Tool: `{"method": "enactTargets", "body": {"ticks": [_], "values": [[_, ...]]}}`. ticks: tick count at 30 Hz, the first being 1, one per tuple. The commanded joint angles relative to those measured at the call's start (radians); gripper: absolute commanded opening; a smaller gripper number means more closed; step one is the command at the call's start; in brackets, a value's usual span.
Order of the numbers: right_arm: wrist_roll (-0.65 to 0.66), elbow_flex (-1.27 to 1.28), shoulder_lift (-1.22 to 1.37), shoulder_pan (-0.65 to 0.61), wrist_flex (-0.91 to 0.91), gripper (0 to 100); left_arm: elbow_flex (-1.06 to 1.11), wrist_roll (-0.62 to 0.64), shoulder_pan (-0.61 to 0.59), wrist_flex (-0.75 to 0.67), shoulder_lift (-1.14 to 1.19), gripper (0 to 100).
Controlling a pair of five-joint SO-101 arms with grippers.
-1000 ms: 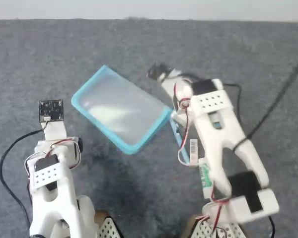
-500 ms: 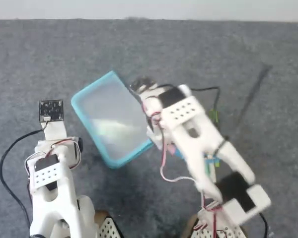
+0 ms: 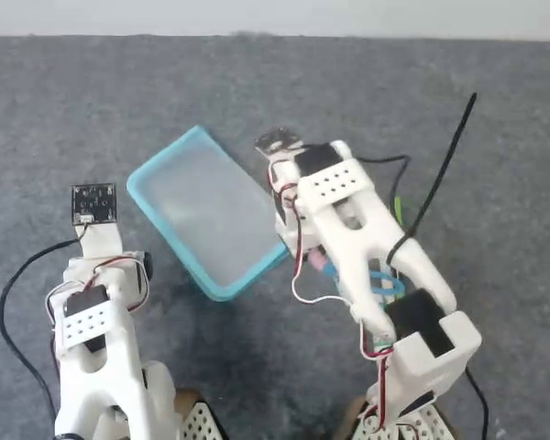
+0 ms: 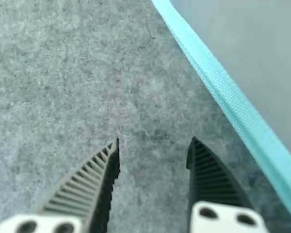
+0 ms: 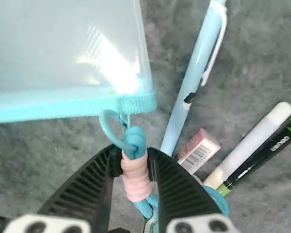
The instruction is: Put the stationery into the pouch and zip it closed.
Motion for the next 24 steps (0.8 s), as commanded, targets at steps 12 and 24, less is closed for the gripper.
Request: {"method": "enactTargets", "body": {"ticks": [12,24], "values": [[0.015,-0.476,-0.246,0.068,0.140,0.7,-0.417,0.163,0.358,0.316,0.037,22],[0.109,-0.646,-0.257,-0.042,0.189,0.7,-0.421,0.330,0.658,0.158,0.305,22]]}}
